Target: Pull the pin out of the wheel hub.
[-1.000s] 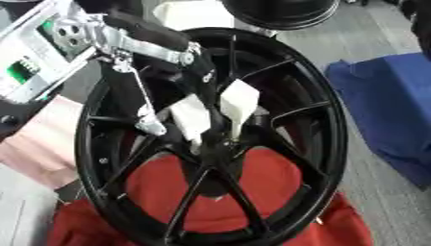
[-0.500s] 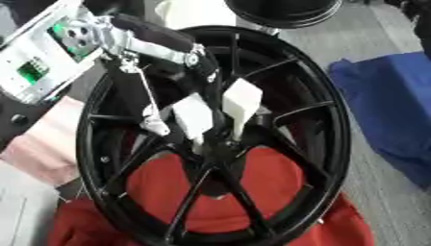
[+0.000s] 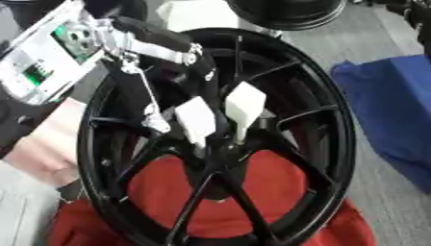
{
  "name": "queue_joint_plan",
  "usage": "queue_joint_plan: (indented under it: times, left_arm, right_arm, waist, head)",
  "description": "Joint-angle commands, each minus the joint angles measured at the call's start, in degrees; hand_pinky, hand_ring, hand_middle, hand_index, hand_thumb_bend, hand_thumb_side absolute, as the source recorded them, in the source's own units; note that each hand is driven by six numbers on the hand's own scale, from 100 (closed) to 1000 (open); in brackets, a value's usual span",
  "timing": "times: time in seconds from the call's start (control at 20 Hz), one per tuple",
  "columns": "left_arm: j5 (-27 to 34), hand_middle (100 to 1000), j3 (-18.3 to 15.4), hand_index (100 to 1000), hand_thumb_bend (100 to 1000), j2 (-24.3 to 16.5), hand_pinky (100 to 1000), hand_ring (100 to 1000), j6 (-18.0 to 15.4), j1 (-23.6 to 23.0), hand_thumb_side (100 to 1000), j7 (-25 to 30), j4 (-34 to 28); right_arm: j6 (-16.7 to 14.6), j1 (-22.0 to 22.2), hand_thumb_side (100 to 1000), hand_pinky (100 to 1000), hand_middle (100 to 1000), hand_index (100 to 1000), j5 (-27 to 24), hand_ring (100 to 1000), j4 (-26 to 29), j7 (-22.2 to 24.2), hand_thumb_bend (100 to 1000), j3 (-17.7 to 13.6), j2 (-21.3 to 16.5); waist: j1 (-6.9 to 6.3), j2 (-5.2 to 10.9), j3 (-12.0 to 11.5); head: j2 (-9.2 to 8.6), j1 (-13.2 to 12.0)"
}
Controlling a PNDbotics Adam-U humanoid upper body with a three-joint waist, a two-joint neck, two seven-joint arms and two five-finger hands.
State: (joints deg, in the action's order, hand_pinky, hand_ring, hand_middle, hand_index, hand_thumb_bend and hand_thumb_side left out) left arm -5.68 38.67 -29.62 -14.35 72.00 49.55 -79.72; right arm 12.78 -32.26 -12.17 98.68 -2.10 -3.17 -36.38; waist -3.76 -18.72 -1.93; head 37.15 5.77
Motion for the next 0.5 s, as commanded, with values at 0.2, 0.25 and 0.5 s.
queue_joint_plan:
  times: [0.2,0.25,0.5]
  left_arm:
    - [1.3,612,-0.6,705,423,0.1,722,678,-2.1,0.7,133,2.4,0.0]
    - [1.5,598,-0.5,692,414,0.2,718,672,-2.0,0.7,126,2.4,0.0]
    - [3.0,480,-0.5,564,349,0.3,689,600,-1.5,0.9,100,2.4,-0.4]
  right_arm:
    - [0.2,-1.1,715,958,688,682,0.7,829,0.4,-0.2,100,-0.5,-0.9]
    - [0.2,-1.1,715,958,688,682,0.7,829,0.4,-0.2,100,-0.5,-0.9]
    - [0.4,-1.0,723,958,688,681,0.7,829,0.2,-0.5,100,-0.5,-0.8]
  waist:
    - [0.21,0.96,0.3]
    - [0.23,0.95,0.3]
    - [0.21,0.98,0.2]
  head:
    - [-0.70,-0.4]
    - [-0.68,-0.5]
    - [-0.59,-0.5]
